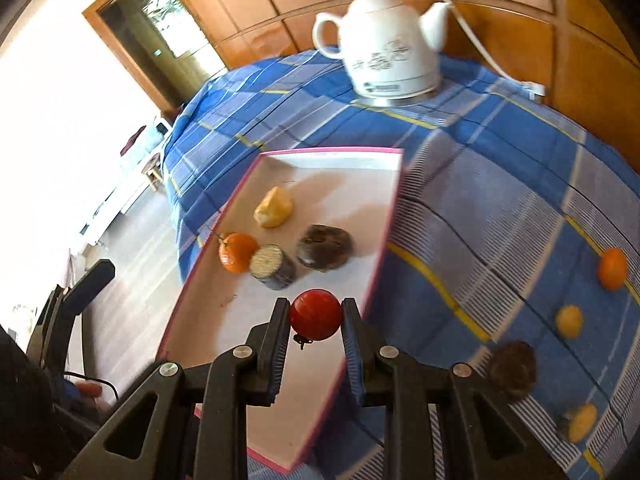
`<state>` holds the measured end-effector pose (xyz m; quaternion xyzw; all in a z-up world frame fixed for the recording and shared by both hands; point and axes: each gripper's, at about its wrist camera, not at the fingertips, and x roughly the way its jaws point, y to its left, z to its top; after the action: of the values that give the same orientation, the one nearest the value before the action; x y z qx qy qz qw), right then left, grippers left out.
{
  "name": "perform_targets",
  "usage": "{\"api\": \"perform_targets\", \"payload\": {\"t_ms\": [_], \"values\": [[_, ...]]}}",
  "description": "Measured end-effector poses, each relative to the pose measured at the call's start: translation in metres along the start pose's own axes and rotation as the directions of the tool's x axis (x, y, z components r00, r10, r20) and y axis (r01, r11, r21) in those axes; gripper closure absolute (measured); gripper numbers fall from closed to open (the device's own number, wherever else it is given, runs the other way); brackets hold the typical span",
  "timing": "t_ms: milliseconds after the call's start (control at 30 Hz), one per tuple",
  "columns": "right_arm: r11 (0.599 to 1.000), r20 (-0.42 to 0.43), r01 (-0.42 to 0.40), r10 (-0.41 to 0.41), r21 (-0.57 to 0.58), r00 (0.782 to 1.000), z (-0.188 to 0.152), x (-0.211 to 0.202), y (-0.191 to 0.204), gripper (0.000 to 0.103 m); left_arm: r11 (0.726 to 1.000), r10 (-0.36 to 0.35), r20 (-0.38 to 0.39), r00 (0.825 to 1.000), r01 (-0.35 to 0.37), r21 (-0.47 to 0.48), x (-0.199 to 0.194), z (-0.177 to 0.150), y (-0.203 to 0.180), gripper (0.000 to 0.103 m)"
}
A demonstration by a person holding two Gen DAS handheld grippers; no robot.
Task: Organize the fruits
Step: 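Carry the red tomato into the tray and open the right gripper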
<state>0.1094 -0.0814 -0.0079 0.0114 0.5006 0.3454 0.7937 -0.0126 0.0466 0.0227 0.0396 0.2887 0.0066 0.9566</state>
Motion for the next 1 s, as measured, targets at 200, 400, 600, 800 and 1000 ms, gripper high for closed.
{"api": "perform_targets", "payload": {"t_ms": [200,400,600,800,1000], "values": [[1.000,-0.044,-0.007,0.006,-0.016,0.999,0.009,0.020,0.011,0.077,0.999,0.015,-0.010,1.000,-0.015,-0.034,0.001,-0.002,0.010,0.002],[1.000,-0.066,0.008,-0.009,-0.020,0.998,0.015,0.033,0.013,0.077,0.999,0.026,0.006,1.000,-0.026,-0.036,-0.002,-0.003,0.014,0.002],[0.999,-0.093,0.032,-0.033,-0.017,0.995,0.018,0.048,0.013,0.077,0.999,0.030,0.002,1.000,-0.030,-0.044,-0.003,-0.004,0.017,0.002],[0.999,-0.101,0.039,-0.040,-0.009,0.994,0.016,0.053,0.012,0.076,0.998,0.033,0.000,0.999,-0.033,-0.051,-0.003,-0.005,0.019,0.002],[0.999,-0.088,0.033,-0.032,0.004,0.996,0.016,0.049,0.011,0.071,0.998,0.031,-0.002,1.000,-0.031,-0.047,-0.003,-0.005,0.019,0.002]]}}
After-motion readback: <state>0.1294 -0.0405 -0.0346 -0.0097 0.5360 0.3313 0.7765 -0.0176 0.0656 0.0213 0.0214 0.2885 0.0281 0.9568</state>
